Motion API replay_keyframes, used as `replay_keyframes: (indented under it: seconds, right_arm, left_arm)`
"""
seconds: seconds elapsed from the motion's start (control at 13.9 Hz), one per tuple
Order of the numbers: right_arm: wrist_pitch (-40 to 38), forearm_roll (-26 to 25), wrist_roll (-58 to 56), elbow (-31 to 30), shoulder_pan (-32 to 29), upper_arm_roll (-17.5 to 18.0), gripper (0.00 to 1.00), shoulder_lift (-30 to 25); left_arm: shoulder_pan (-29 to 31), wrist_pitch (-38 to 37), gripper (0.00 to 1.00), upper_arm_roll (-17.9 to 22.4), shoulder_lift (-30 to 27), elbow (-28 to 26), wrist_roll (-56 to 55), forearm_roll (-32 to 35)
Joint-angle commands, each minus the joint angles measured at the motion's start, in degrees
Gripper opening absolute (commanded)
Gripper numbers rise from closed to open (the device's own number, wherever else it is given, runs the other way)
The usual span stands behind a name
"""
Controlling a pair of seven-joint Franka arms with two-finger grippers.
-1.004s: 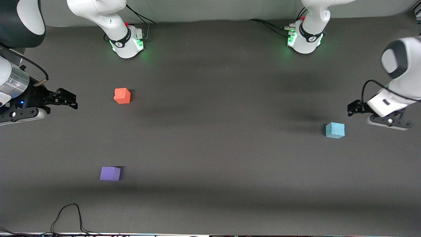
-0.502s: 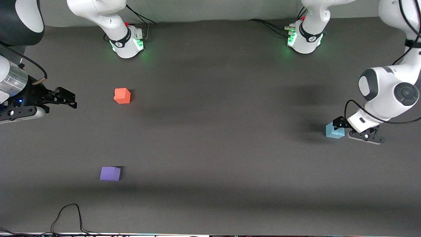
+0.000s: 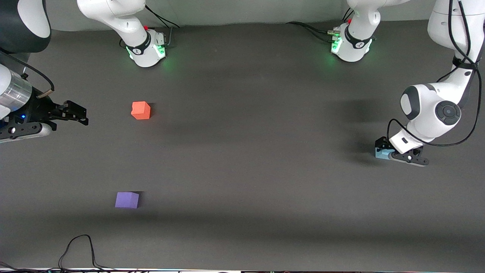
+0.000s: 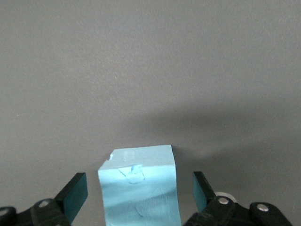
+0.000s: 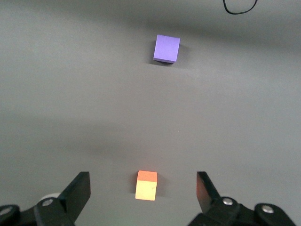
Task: Place blue block between orange and purple blocks
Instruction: 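Lower the left gripper onto the light-blue block and close it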
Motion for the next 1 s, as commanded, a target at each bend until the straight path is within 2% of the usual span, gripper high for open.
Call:
replay_keyframes:
  seconds: [0.0, 0.14, 0.36, 0.43, 0.57, 0.72, 0.93]
  right_arm:
    - [1.06, 0.55, 0.15, -1.53, 0.38, -0.37, 1.0, -1.42]
    - [1.06, 0.55, 0.15, -1.44, 0.38, -0.28, 1.0, -1.42]
    - [1.15, 1.42, 0.15, -1.35, 0.38, -0.37, 1.0, -1.33]
    - [1.15, 1.6, 0.15, -1.44, 0.38, -0.37, 1.0, -1.42]
    - [1.06, 1.51, 0.15, -1.44, 0.38, -0.37, 1.0, -1.5]
    - [1.06, 1.6, 0.15, -1.44, 0.38, -0.37, 1.0, -1.59]
    - [1.06, 1.6, 0.15, -1.44, 0.38, -0.37, 1.0, -1.59]
  left_arm:
    - [-0.02, 1.06, 1.0, 0.29, 0.59, -0.67, 0.98, 0.46]
    - [-0.02, 0.8, 0.97, 0.29, 0.68, -0.67, 0.9, 0.46]
    - [-0.02, 0.18, 0.47, 0.47, 0.68, -0.67, 0.9, 0.46]
    - [-0.02, 0.09, 0.37, 0.56, 0.68, -0.59, 0.81, 0.46]
    - [-0.02, -1.13, 0.34, 0.56, 0.42, 0.11, 0.72, 0.46]
    - [-0.02, -6.73, 0.34, 0.73, -1.24, 2.39, 0.89, 0.55]
    - [-0.63, -25.6, 0.34, 0.38, -5.54, 13.08, -1.38, 0.37]
